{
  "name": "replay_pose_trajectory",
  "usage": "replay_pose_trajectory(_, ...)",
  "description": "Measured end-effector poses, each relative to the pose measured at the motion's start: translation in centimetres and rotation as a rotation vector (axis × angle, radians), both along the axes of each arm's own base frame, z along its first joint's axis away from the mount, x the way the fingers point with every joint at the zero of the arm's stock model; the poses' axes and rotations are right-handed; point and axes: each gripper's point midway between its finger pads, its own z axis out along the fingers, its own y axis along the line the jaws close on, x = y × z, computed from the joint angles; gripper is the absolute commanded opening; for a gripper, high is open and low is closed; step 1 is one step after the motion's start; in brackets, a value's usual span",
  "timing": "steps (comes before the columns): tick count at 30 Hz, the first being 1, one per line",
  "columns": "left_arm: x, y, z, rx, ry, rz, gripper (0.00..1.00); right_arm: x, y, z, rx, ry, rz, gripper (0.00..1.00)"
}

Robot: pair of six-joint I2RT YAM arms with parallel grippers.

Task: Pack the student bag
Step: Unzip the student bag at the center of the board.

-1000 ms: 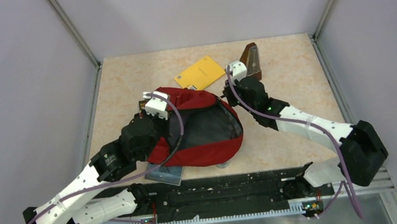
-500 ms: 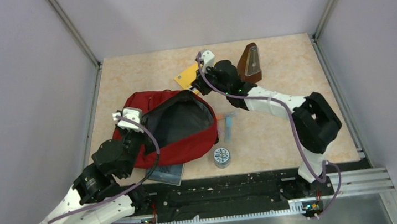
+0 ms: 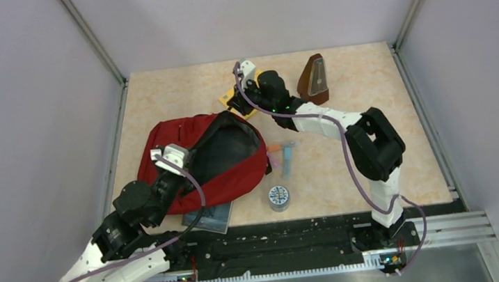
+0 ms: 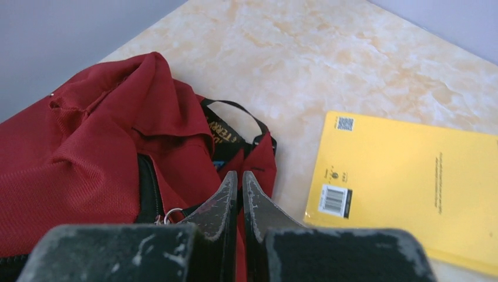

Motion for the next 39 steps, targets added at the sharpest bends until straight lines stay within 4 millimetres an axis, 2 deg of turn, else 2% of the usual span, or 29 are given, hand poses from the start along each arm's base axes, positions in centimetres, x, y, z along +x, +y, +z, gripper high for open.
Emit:
replay_pose_trajectory(7, -1.4, -2.3, -1.0, 0.035, 0.038, -0.162, 0.00, 1.2, 2.8, 0.1, 0.044, 0.013, 0.070, 0.00)
replay_pose_trajectory(12, -1.6, -3.0, -1.1, 0.047, 0.065, -0.194, 0.00, 0.8, 4.0, -0.6, 0.052, 0.039, 0.114, 0.00)
replay_pose_trajectory(13, -1.6, -3.1, -1.1, 0.046, 0.067, -0.192, 0.00, 0.7, 4.1, -0.7, 0.049, 0.041, 0.115, 0.03)
replay_pose_trajectory(14, -1.5, -3.0, -1.1, 0.044, 0.069, -0.187, 0.00, 0.6, 4.1, -0.7, 0.047, 0.044, 0.113, 0.10)
replay_pose_trajectory(17, -0.9, -2.5, -1.0, 0.036, 0.069, -0.136, 0.00, 1.2, 3.7, -0.9, 0.031, 0.036, 0.076, 0.37)
replay_pose_trajectory(19, -0.5, -2.1, -0.6, 0.016, 0.059, -0.094, 0.00, 1.8, 2.9, -1.4, 0.002, 0.035, 0.028, 0.52)
replay_pose_trajectory(22, 0.5, -1.2, 0.0, -0.012, 0.048, -0.008, 0.00, 2.3, 0.7, -1.8, -0.057, 0.032, -0.053, 0.70)
replay_pose_trajectory(25, 1.6, -0.5, 0.1, -0.016, 0.044, 0.080, 0.00, 1.6, -1.9, -1.3, -0.102, 0.020, -0.120, 0.82)
replay_pose_trajectory(28, 2.8, 0.4, -0.4, -0.007, 0.050, 0.172, 0.00, 0.2, -4.9, 0.2, -0.125, -0.001, -0.185, 0.86)
replay_pose_trajectory(33, 5.1, 3.3, -1.7, 0.024, 0.080, 0.398, 0.00, -1.3, -8.8, 1.8, -0.140, -0.025, -0.293, 0.88)
replay_pose_trajectory(36, 6.0, 5.4, -2.4, 0.031, 0.100, 0.518, 0.00, -2.0, -10.5, 1.0, -0.163, -0.004, -0.338, 0.88)
replay_pose_trajectory(39, 6.5, 7.3, -2.7, 0.023, 0.109, 0.611, 0.00, -3.2, -11.6, -0.9, -0.187, 0.044, -0.353, 0.88)
